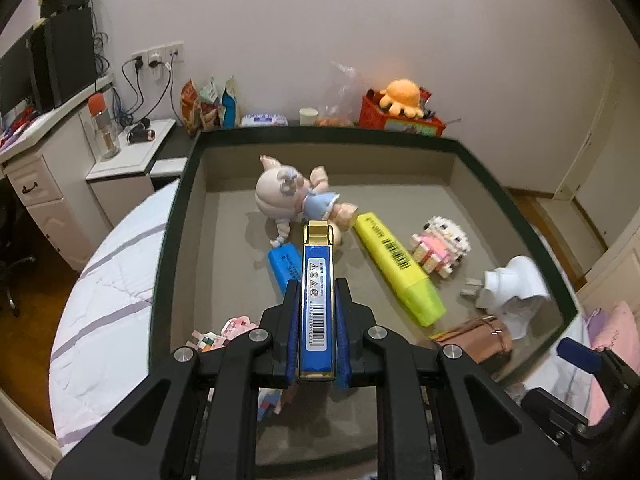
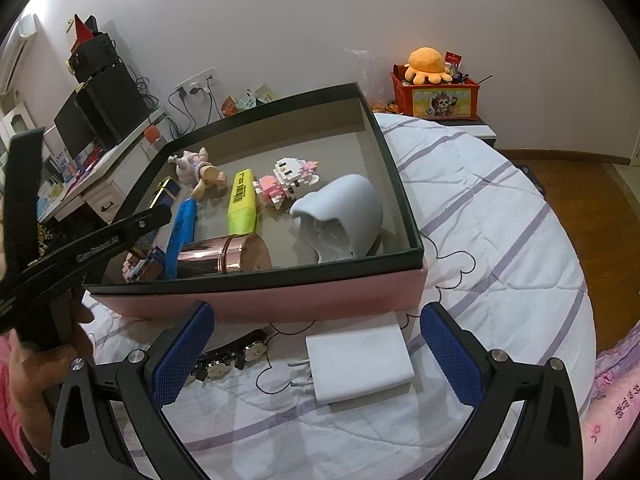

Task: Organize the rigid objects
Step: 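Carry the blue-and-gold box with the left gripper into the box, then release the blue-and-gold box and withdraw the left gripper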

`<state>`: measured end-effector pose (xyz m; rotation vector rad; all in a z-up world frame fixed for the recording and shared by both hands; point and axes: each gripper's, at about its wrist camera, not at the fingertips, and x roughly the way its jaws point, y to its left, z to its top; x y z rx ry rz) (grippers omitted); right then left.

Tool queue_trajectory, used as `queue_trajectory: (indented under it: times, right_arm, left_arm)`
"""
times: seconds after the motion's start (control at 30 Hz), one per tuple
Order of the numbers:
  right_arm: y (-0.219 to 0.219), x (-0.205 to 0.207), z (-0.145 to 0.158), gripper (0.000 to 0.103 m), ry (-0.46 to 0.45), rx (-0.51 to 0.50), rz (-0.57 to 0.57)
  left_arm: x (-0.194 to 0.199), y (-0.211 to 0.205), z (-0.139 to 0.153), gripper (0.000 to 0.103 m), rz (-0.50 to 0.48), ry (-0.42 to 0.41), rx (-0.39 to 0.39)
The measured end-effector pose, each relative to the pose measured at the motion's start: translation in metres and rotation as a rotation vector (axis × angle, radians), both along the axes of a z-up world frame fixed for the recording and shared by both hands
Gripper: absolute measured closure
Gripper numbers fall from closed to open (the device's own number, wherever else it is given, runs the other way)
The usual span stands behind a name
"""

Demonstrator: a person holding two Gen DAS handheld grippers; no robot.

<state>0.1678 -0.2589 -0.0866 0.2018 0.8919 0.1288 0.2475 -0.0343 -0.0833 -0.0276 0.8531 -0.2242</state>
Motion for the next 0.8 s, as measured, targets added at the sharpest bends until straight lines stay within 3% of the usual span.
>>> queue_trajectory:
  times: [0.1, 0.17, 0.3, 0.37, 0.4, 0.47, 0.57, 0.8]
  right_arm:
    - [0.0, 0.0, -0.001, 0.0, 0.004, 0.0, -0.002]
    - [0.0, -0.001, -0.001, 0.0, 0.004, -0.002, -0.003]
    - [0.0, -0.005, 0.003, 0.0, -0.002, -0.008, -0.004]
    - [0.001, -0.009, 0.007, 0.0, -0.009, -0.014, -0.006]
    - [0.001, -0.01, 0.01, 0.0, -0.013, -0.016, -0.007]
    - [0.001, -0.017, 0.015, 0.0, -0.024, -0.021, -0.01]
    - [0.001, -0.028, 0.022, 0.0, -0.037, -0.029, -0.016]
    - [0.001, -0.06, 0.034, 0.0, -0.069, -0.05, -0.036]
  left_arm:
    - [0.005, -0.004, -0.008, 0.083, 0.009, 0.026, 0.038]
    - [0.006, -0.003, -0.009, 0.062, 0.022, 0.031, 0.047]
    - [-0.004, -0.009, 0.0, 0.041, -0.01, 0.007, 0.03]
    - [-0.017, -0.011, 0.011, 0.008, 0.008, -0.051, 0.057]
    - [-0.024, -0.01, 0.015, 0.004, 0.016, -0.081, 0.059]
    - [-0.041, -0.005, 0.029, 0.0, 0.023, -0.144, 0.027]
    - [-0.063, 0.007, 0.045, 0.0, 0.047, -0.172, -0.019]
    - [-0.12, 0.034, 0.061, 0.0, 0.133, -0.226, -0.044]
